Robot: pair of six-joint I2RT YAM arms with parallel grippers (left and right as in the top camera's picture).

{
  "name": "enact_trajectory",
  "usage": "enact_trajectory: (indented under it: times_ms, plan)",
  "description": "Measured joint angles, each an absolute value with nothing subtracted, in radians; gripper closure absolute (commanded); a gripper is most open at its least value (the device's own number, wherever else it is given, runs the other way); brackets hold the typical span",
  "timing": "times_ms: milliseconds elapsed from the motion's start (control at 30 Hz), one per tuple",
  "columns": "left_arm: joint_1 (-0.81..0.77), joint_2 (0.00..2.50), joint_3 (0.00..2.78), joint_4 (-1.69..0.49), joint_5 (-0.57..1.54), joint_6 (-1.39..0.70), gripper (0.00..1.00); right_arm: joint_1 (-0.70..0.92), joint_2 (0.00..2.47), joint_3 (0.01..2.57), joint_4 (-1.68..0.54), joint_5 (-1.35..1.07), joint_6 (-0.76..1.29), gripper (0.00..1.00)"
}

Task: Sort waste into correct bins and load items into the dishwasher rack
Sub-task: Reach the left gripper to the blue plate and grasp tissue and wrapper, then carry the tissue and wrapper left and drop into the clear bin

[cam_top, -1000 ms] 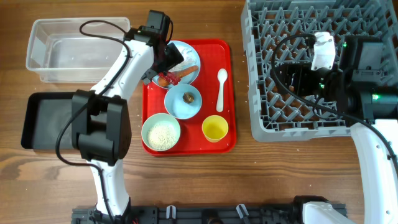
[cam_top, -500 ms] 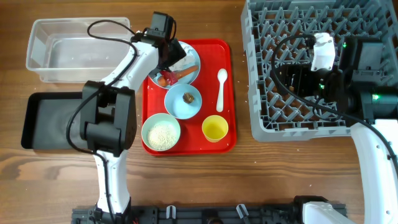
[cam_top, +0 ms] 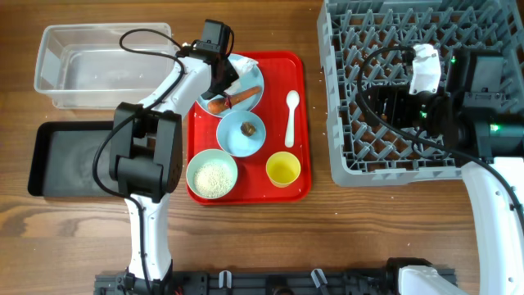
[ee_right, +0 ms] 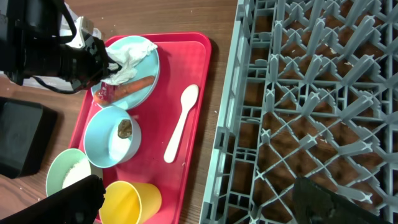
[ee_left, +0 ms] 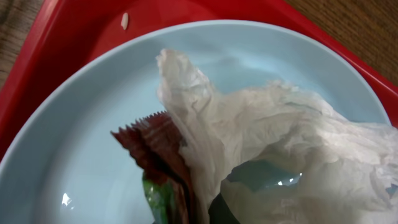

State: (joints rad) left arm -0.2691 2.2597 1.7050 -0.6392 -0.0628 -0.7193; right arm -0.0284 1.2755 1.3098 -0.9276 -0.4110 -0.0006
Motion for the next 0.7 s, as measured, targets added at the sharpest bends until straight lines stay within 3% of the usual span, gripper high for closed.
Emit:
enact_trajectory:
  times_ms: [200, 400, 700]
  plan:
    - [-0.269, 2.196, 1.705, -0.666, -0.055, -0.685, 0.96, -0.028, 1.275, 1.310, -0.928, -0.411, 0.000, 0.00]
    - [-0.249, 1.940, 1.705, -0.697, -0.054, -0.643, 0.96, -0.028, 1.275, 1.310, -0.928, -0.411, -0.001, 0.00]
    - [-0.005, 1.794, 1.716, -0.774, -0.121, -0.624, 0.96, -0.028, 1.275, 1.310, -0.928, -0.411, 0.000, 0.00]
